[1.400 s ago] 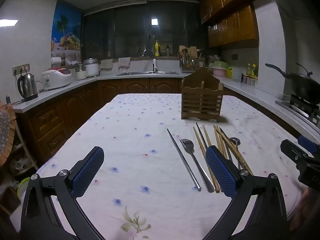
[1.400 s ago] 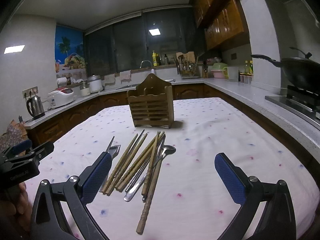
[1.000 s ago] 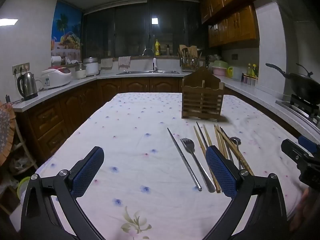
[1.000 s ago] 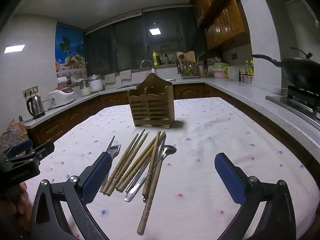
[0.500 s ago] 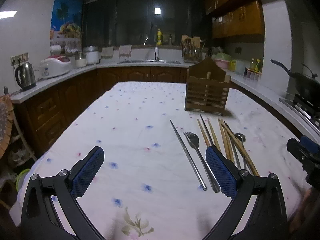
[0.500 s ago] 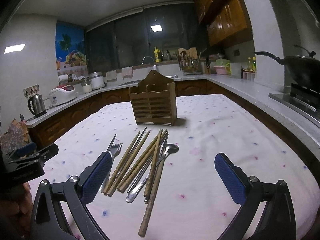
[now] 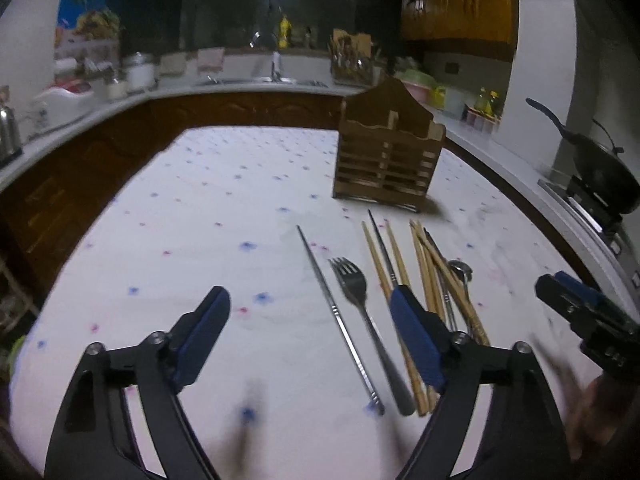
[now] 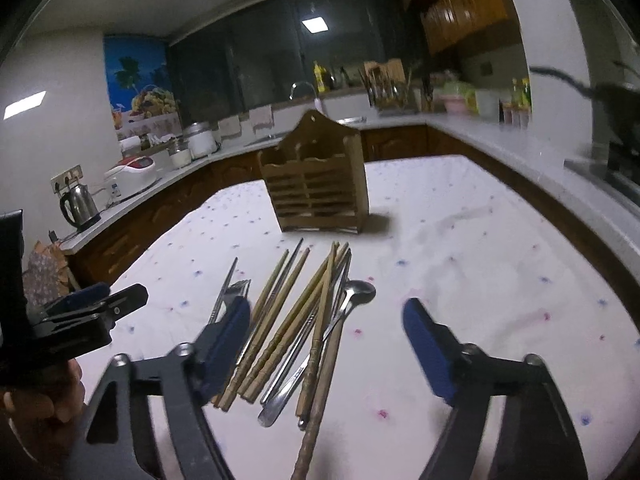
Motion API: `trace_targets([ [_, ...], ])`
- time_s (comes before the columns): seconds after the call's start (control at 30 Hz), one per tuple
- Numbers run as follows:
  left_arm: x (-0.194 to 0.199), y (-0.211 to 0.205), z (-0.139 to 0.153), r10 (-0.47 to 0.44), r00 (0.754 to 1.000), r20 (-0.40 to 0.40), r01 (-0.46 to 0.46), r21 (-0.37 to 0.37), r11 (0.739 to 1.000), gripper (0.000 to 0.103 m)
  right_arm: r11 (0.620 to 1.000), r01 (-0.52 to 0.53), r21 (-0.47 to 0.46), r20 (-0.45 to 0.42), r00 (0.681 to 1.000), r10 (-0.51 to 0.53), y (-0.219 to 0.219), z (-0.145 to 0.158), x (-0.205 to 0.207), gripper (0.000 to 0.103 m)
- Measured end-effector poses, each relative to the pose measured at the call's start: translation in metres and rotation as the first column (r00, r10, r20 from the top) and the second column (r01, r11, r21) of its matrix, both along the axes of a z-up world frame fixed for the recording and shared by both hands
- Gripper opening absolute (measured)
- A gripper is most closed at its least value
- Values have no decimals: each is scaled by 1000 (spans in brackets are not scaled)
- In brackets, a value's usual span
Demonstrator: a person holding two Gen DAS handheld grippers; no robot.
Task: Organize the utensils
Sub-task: 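Move both grippers toward the loose utensils on the tablecloth, then grasp the silver knife with the left gripper while the right gripper grasps a chopstick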
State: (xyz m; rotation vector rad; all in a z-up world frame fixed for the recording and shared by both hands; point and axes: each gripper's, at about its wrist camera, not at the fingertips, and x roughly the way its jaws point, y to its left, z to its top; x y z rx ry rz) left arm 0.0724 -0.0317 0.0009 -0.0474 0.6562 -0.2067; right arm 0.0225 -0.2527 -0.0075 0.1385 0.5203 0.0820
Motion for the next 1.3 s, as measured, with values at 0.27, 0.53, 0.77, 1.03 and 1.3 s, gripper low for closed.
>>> trace_targets([
  [0.27, 49, -2, -6, -32, 992, -119, 30, -15, 999, 64, 1000, -25, -10, -102, 995, 24, -6, 1, 46, 54],
  [0.53, 115, 2, -21, -4, 968, -251, 4, -1, 1000, 49, 998, -67, 12, -206, 976, 68, 4, -11, 107, 44],
  [0.77, 153, -5, -40, -21, 942, -334, 29, 20, 999, 33, 995, -103, 7, -318, 943, 100, 15, -31, 150, 31],
  [1.03, 168, -26, -54, -57, 930, -363, 95, 87, 992, 14, 993, -104, -54, -396, 915, 74, 15, -50, 184, 15],
  [1.3, 163, -30, -51, -100, 933, -347, 138, 87, 987, 4, 993, -117, -25, -387, 917, 98, 12, -45, 183, 6],
])
